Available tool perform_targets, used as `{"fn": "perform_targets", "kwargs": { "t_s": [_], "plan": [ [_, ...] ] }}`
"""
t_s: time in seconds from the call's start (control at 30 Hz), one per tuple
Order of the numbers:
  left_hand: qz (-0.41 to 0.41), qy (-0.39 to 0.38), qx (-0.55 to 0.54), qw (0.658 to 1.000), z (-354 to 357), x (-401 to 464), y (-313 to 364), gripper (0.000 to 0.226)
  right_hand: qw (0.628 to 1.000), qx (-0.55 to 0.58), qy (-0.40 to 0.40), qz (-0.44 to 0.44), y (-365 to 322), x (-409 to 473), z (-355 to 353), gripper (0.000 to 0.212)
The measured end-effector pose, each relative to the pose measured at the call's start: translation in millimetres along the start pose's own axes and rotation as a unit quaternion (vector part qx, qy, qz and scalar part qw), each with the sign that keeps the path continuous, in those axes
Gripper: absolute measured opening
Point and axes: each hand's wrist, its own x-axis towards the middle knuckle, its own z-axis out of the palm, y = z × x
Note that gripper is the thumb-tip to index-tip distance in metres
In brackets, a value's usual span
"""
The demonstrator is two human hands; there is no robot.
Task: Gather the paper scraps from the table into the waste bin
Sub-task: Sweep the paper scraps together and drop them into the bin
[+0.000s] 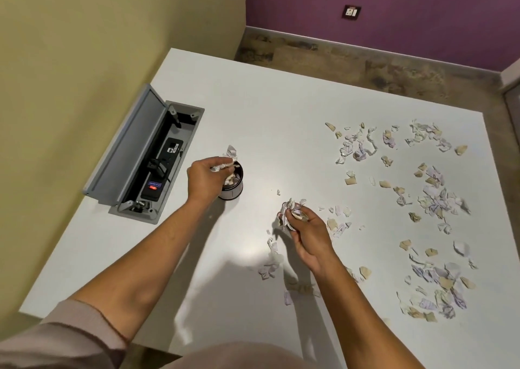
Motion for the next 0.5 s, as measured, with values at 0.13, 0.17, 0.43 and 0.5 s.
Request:
{"fn": "perform_targets", "kwargs": {
  "t_s": [0.13,0.17,0.43,0.5],
  "plan": [
    [0.044,-0.032,0.159,0.986,1.5,16.5,-9.5,0.02,1.0,-0.016,-0.002,0.007,6.5,1.6,2.0,0.021],
    [0.059,-0.046,0.215,0.974,2.9,19.0,-11.5,0.023,1.0,-0.021,-0.004,0.007,7.7,2.5,2.7,0.02],
    [0.038,-0.177,0.476,0.861,24.7,34.8,-2.9,0.011,0.996,-0.083,-0.004,-0.014,12.5,8.9,10.8,0.022],
    [0.046,-0.199,0.496,0.844,30.9,38.1,0.9,0.009,0.995,-0.096,-0.01,-0.021,13.3,8.8,13.8,0.021]
  ]
}}
